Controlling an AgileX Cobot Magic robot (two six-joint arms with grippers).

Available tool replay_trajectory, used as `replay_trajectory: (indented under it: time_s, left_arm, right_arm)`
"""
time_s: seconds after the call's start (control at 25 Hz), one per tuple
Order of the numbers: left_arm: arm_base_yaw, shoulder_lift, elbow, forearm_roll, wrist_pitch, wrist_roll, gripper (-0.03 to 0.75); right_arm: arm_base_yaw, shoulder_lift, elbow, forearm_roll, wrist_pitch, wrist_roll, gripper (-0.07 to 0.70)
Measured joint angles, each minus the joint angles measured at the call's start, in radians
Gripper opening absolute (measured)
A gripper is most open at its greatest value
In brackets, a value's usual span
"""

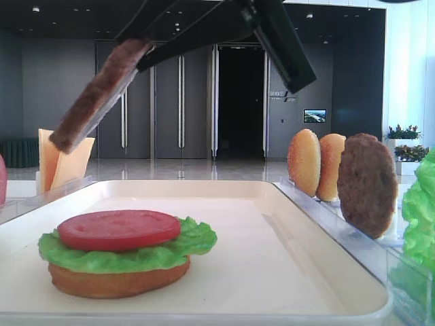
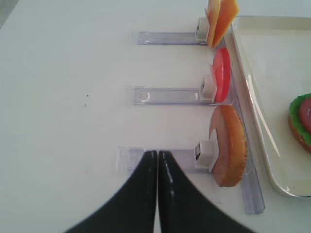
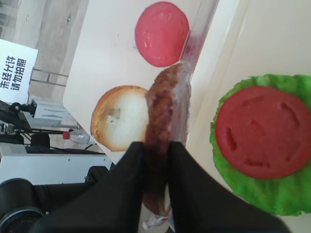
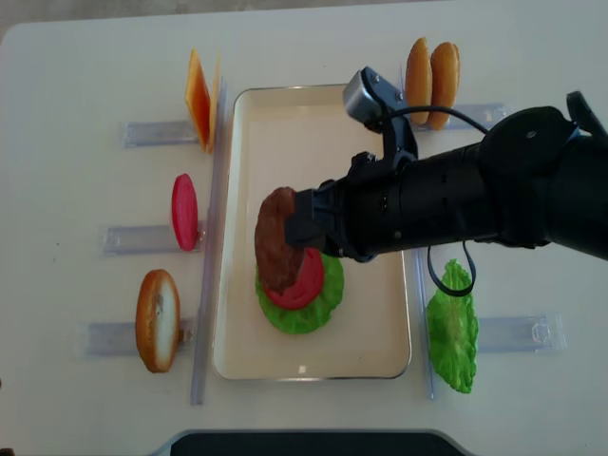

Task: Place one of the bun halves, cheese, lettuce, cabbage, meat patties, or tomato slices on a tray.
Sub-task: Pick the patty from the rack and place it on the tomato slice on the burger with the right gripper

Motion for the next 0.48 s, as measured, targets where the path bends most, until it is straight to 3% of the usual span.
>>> replay_trajectory:
  time_s: [0.48]
  left_arm:
    - [0.000,0.000,0.000,0.000,0.000,0.000,-0.004]
  right_arm:
    - [0.035,0.080,0.000,0.015,-0.043,-0.019,0.142]
